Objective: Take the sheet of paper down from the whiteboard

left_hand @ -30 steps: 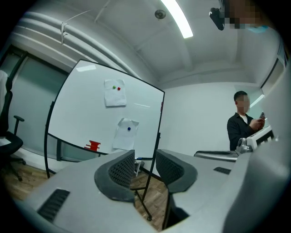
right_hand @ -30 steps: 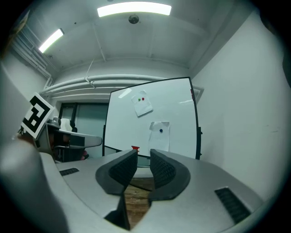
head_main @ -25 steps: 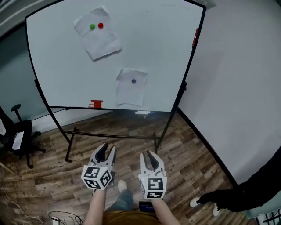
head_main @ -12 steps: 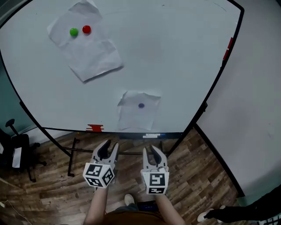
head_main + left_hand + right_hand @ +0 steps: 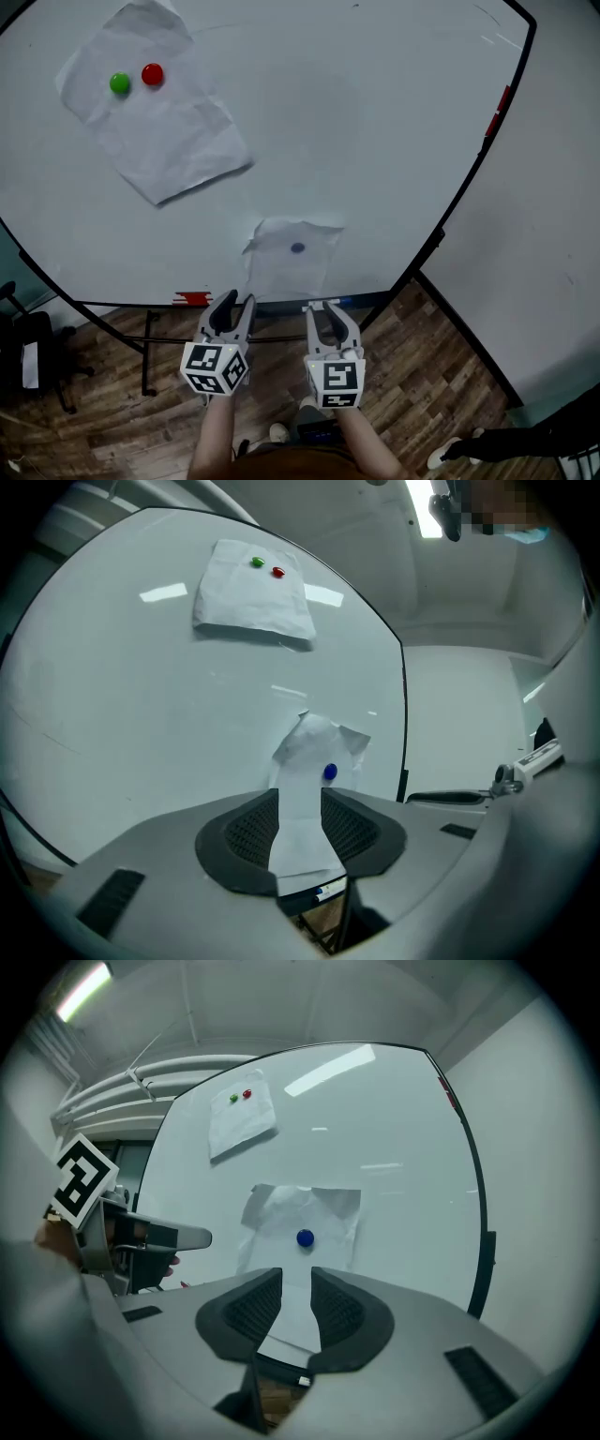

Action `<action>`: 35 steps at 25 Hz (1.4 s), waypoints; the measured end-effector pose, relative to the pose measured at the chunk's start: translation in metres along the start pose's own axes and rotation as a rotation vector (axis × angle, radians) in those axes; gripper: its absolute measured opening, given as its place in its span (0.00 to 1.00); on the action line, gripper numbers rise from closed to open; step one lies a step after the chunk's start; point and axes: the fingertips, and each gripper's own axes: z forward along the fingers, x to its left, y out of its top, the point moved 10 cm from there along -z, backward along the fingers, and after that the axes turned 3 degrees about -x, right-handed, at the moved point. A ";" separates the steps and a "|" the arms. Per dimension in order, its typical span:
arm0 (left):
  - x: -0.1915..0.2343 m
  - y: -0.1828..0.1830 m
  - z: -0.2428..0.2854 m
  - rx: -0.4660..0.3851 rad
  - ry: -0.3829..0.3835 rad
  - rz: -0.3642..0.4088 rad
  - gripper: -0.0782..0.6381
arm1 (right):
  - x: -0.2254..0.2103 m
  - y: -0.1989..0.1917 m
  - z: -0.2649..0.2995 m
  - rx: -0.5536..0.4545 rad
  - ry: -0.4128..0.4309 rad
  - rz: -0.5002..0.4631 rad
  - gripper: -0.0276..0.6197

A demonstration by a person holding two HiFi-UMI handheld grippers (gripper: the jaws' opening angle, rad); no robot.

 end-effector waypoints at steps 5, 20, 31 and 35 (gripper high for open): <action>0.012 0.004 0.014 -0.007 0.012 -0.009 0.31 | -0.004 0.003 0.022 -0.017 0.000 -0.005 0.22; 0.035 0.003 0.058 -0.010 0.025 -0.011 0.31 | -0.012 -0.005 0.091 -0.030 0.037 -0.036 0.26; 0.043 0.006 0.080 -0.059 -0.001 -0.039 0.30 | -0.011 0.011 0.124 -0.120 0.007 -0.136 0.27; 0.045 0.007 0.080 -0.072 -0.004 -0.038 0.28 | -0.005 0.012 0.128 -0.160 -0.027 -0.196 0.26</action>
